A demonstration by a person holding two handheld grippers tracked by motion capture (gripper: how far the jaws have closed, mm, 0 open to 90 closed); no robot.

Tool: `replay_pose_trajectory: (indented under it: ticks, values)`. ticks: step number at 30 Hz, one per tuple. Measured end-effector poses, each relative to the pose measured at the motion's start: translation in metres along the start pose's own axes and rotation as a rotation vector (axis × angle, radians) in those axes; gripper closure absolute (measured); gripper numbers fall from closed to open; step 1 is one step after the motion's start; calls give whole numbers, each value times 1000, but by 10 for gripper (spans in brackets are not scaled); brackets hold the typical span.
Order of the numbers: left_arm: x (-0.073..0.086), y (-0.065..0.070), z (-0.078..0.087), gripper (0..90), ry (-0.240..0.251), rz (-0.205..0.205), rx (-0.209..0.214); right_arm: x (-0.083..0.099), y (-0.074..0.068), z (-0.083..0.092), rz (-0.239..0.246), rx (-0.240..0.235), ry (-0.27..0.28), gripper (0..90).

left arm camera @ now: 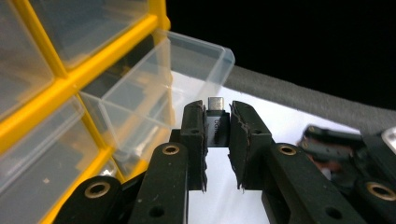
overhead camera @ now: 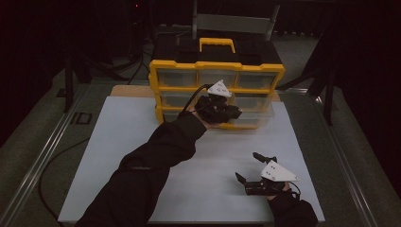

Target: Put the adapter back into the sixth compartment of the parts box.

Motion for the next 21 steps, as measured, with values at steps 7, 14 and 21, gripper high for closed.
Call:
replay_pose_trajectory:
  ticks: [7,14,21]
  values:
    - [-11,-6,-5,775,51,27,-29,0,0,0,0,-2,0,82]
    - [-18,-14,-9,775,106,53,-73,-1,0,1,1,-2,7,83]
    - [-24,-16,-20,775,109,59,-117,0,0,1,1,-4,5,83]
Point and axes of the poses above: each handheld gripper's, and its own axes: z roughly backward along the jaws, x roughly out of its underside, y roughly to its right, the point moved 8 cm from there along -z, roughly forward along the jaws, and after that the axes turned 15 degrees about x, right-handed, at the moved point
